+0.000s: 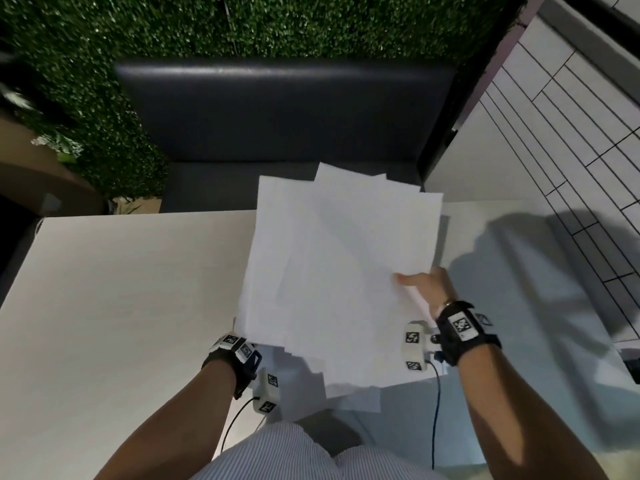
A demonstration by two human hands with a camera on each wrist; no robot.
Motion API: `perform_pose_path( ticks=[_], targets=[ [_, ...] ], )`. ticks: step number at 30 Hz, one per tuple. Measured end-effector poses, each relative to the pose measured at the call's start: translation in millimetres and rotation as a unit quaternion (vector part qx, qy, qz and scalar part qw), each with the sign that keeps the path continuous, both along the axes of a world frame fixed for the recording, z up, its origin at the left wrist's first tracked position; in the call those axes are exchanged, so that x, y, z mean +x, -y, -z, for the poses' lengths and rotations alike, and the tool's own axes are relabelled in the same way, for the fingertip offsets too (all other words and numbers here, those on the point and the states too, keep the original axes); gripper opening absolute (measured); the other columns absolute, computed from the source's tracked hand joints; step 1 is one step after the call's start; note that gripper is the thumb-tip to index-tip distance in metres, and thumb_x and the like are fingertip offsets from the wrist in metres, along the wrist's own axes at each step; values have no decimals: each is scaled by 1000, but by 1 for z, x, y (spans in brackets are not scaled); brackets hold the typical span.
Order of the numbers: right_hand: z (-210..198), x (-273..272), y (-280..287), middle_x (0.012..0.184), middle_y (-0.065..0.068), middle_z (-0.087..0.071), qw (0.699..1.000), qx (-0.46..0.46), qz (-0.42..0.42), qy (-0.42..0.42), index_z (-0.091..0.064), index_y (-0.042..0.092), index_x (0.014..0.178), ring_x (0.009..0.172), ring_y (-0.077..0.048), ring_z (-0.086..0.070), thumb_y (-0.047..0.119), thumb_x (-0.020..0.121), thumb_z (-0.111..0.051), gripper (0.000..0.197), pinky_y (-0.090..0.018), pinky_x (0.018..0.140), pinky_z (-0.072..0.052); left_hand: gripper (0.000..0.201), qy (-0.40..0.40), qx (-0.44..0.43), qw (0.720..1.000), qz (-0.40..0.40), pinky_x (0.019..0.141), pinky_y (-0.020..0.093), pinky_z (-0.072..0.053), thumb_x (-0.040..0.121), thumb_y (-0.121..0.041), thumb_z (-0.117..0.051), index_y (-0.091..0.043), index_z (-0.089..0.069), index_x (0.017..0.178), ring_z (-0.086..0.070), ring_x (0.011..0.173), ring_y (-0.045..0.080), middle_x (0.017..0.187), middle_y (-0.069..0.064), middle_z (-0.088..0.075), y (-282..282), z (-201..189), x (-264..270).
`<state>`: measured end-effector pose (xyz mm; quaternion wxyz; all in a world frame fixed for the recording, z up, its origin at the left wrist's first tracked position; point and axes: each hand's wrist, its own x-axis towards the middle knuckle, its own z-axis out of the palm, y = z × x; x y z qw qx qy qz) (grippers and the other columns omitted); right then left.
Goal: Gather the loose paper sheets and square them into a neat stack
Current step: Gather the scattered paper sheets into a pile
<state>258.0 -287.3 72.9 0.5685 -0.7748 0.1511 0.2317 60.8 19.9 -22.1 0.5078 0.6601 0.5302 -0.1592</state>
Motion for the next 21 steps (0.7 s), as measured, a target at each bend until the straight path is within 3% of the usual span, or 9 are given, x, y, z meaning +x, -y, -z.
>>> perform_pose_path(
  ticks=[3, 5, 7, 8, 11, 14, 16, 18, 21],
  targets=[
    [26, -14, -19, 116, -4, -67, 997, -60, -50, -30, -62, 9, 123, 105, -27, -66, 18, 71, -86, 58, -33, 86, -51, 32, 69, 18, 996, -44, 85, 30, -39, 105, -21, -41, -28, -48, 75, -54, 89, 21, 80, -4, -52, -16, -12, 7],
    [41, -23, -21, 133, -1, -53, 990, -119, -65, -48, -42, 6, 144, 127, -30, -53, 25, 79, -78, 77, -34, 102, -41, 33, 83, 7, 996, -35, 75, 33, -45, 105, -31, -41, -20, -63, 82, -65, 79, 25, 74, 7, -65, -20, -22, 9],
    [51, -32, -20, 146, -13, -46, 975, -210, -66, -35, -40, 6, 146, 131, -34, -48, 16, 91, -62, 60, -34, 103, -39, 41, 81, -8, 997, -10, 91, 46, -53, 98, -43, -50, -12, -70, 114, -71, 98, 35, 104, 25, -74, -23, -16, 9],
    [54, -36, -18, 148, -17, -43, 964, -255, -69, -23, -43, 7, 144, 130, -36, -47, 13, 93, -55, 53, -35, 103, -40, 47, 65, 6, 998, 21, 100, 47, -50, 93, -42, -56, -10, -65, 126, -67, 110, 38, 121, 24, -70, -22, -17, 9],
    [58, -44, -13, 146, -16, -41, 935, -331, -125, 2, -49, 12, 141, 127, -36, -48, 10, 93, -47, 48, -37, 103, -42, 48, 34, 101, 986, 125, 99, 41, -48, 92, -13, -60, -10, -55, 139, -59, 120, 37, 133, 18, -64, -12, -9, 8],
    [65, -43, -14, 144, -9, -50, 936, -289, -199, 7, -51, 20, 141, 118, -29, -58, 10, 89, -49, 53, -32, 99, -48, 45, 35, 135, 976, 167, 100, 37, -48, 90, -3, -49, -12, -63, 131, -59, 122, 37, 132, 16, -66, 5, -16, 7],
    [63, -41, -14, 144, -8, -51, 942, -275, -191, 12, -52, 19, 140, 111, -26, -60, 8, 88, -50, 54, -29, 91, -50, 29, 26, 141, 978, 154, 95, 40, -53, 93, -18, -51, -13, -70, 114, -65, 109, 37, 117, 15, -72, 9, -21, 10],
    [61, -40, -9, 145, -12, -44, 935, -325, -141, 13, -50, 13, 140, 116, -31, -55, 5, 87, -48, 54, -35, 92, -49, 34, 5, 142, 982, 125, 86, 43, -58, 94, -39, -48, -15, -70, 102, -69, 93, 37, 103, 14, -74, 5, -19, 10],
    [58, -45, -11, 144, -14, -42, 920, -357, -161, 15, -50, 11, 139, 122, -34, -53, 2, 86, -46, 54, -36, 98, -46, 23, 9, 141, 981, 132, 81, 37, -59, 91, -32, -54, -20, -73, 96, -71, 90, 34, 100, 11, -75, 6, -20, 14]
  ],
)
